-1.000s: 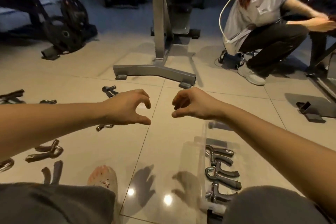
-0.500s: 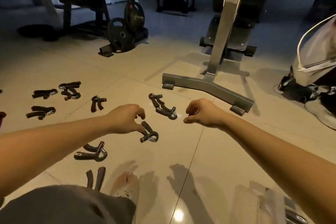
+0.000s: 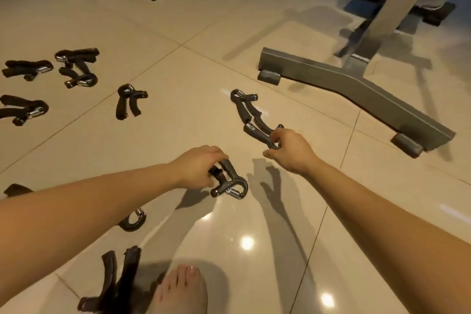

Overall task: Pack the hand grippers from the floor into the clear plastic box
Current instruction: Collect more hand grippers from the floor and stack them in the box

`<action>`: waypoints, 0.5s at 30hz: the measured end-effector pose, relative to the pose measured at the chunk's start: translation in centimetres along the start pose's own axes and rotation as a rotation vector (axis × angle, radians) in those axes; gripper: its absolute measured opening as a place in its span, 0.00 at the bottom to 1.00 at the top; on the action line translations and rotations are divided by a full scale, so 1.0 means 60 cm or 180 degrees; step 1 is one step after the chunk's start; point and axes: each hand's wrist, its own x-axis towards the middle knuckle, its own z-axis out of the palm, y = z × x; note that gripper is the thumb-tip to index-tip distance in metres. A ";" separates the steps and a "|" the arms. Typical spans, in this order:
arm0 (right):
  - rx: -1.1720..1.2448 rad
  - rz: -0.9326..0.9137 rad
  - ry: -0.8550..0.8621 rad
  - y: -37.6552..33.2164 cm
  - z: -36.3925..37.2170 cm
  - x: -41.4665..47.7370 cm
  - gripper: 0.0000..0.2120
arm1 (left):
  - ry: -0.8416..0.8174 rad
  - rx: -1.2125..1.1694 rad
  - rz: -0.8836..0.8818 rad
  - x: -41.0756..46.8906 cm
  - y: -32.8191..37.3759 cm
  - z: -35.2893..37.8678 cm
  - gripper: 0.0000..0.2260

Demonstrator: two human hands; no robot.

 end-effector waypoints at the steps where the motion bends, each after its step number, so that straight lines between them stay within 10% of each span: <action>1: -0.0107 -0.0043 -0.0025 0.003 0.014 0.024 0.20 | -0.0046 0.0124 0.0095 0.017 -0.009 0.009 0.35; 15: -0.0916 -0.0075 -0.0301 0.049 0.124 0.216 0.26 | 0.0365 0.0069 0.0050 0.110 -0.046 0.099 0.27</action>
